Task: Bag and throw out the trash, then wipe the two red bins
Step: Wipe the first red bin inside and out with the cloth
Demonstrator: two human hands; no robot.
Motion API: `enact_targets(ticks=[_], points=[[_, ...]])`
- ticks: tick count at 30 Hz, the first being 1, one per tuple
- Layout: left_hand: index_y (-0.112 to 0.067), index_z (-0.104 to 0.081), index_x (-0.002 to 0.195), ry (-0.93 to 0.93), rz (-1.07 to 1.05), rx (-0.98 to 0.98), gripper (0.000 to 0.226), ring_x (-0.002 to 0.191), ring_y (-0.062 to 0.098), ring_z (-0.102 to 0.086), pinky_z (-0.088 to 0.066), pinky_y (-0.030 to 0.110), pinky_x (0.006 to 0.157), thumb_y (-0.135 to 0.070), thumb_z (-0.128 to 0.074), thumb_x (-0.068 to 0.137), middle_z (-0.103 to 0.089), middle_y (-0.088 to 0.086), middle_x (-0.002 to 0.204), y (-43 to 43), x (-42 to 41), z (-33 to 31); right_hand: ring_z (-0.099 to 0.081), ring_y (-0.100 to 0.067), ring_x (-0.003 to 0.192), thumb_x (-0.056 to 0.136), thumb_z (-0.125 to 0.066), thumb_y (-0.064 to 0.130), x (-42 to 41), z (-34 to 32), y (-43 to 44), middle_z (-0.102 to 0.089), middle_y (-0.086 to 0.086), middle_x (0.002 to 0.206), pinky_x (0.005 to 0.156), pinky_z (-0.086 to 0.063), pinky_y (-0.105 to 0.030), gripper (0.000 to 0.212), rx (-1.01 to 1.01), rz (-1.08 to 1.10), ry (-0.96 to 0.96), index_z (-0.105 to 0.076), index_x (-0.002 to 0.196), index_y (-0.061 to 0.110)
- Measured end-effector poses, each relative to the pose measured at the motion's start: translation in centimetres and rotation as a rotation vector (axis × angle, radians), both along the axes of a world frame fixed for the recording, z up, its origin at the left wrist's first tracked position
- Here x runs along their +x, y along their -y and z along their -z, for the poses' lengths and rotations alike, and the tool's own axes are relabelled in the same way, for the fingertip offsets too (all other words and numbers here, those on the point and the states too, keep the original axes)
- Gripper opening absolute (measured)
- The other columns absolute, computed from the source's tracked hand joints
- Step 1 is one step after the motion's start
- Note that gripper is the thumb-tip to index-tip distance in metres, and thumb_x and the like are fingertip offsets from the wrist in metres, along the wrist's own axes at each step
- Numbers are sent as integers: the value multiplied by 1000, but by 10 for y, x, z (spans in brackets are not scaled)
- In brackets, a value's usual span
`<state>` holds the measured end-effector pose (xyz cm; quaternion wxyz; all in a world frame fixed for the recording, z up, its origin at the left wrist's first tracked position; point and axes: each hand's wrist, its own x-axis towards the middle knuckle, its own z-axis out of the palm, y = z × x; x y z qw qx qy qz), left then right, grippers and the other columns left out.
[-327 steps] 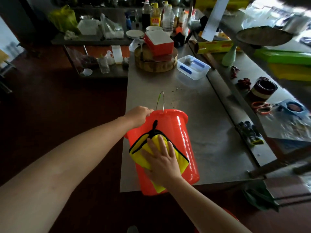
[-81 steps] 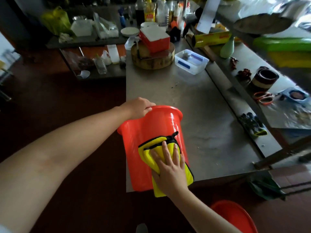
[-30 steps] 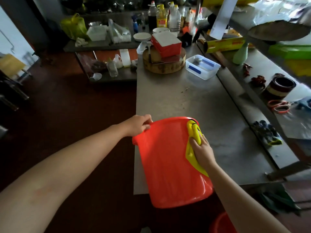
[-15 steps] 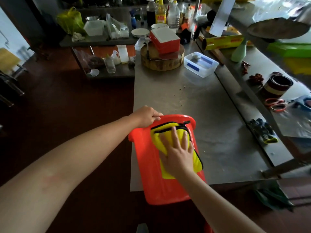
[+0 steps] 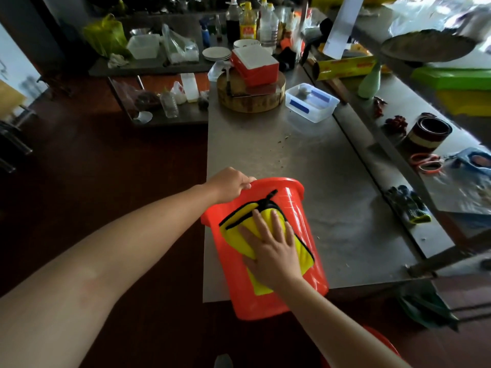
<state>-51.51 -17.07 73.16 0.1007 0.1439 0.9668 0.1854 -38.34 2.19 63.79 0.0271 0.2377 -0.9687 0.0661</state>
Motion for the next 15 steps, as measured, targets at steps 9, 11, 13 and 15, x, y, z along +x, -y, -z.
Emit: enact_targets(ticks=[9,11,13,15], points=[[-13,-56,142,13,-93,69,38,135,20,-51,-33,22,113,-16,-52,105,-58,8,142,0,12,1,-32,-22,148,92,-48,65,-23,19,-88,-21,16,166,110,-39,-45,62,-609,450,365,-24,149,62],[-13,-56,142,15,-109,71,37,137,20,-49,-31,23,114,-16,-52,105,-57,7,144,-1,13,1,-43,-22,141,97,-54,54,-25,25,-101,-36,13,160,104,-39,-38,58,-747,512,446,-33,152,51],[-14,-57,141,5,-122,66,37,137,21,-49,-32,24,115,-15,-51,105,-58,7,143,-3,14,2,-47,-23,139,99,-53,50,-23,27,-105,-42,10,157,104,-39,-36,58,-794,545,470,-35,153,44],[-14,-57,142,-7,-141,64,37,136,22,-50,-33,26,115,-15,-50,105,-59,6,141,-6,15,2,-45,-25,139,96,-48,55,-18,23,-97,-37,12,160,106,-41,-40,61,-756,544,446,-29,154,50]])
